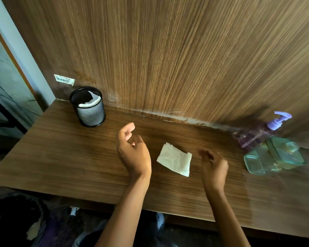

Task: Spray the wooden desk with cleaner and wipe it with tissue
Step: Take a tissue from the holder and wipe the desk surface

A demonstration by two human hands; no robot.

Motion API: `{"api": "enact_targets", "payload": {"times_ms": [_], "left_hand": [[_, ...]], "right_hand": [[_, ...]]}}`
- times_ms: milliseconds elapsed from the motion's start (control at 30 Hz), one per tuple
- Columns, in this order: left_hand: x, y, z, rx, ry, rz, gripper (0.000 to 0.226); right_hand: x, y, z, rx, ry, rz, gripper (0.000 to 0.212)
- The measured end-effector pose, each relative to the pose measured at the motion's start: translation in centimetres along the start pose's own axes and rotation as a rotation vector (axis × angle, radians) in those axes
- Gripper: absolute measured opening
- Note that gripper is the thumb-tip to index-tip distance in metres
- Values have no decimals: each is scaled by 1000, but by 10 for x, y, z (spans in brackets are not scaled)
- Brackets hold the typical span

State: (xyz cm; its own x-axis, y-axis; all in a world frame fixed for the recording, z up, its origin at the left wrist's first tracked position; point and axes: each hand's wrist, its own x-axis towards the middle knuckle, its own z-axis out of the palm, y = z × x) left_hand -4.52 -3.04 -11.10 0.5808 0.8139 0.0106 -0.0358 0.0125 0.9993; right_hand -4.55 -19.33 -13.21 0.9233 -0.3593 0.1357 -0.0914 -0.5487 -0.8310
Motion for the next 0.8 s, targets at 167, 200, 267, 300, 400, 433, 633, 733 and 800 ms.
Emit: {"api": "enact_targets", "payload": {"times_ms": [167,200,267,300,400,433,633,733,800], "left_hand": [[0,-3,0,2,-18,-40,31],[0,-3,1,-5,-20,-42,31],[0,-4,1,-11,-25,-42,30],[-1,-4,1,-14,-27,-44,30],[0,-2,0,-12,-31,-64,29],[0,-1,0,-12,-29,-68,29],[-2,0,-3,-50,-25,-87,30],[6,-4,-5,-51,-5,-86,33],[12,-5,-6,-51,22,-95,33]], "right_hand": [[-29,9,18,-566,-559,-493,74],[-34,14,20,-669,-661,-486,89],[-39,20,21,-756,-697,-435,99],[-39,18,21,-758,-663,-423,98],[-35,4,33,-749,-555,-475,96],[-36,3,41,-741,-575,-455,102],[-31,3,80,-711,-567,-237,134],[-6,-22,101,-706,-622,-166,119],[8,-46,122,-694,-683,-189,93]]}}
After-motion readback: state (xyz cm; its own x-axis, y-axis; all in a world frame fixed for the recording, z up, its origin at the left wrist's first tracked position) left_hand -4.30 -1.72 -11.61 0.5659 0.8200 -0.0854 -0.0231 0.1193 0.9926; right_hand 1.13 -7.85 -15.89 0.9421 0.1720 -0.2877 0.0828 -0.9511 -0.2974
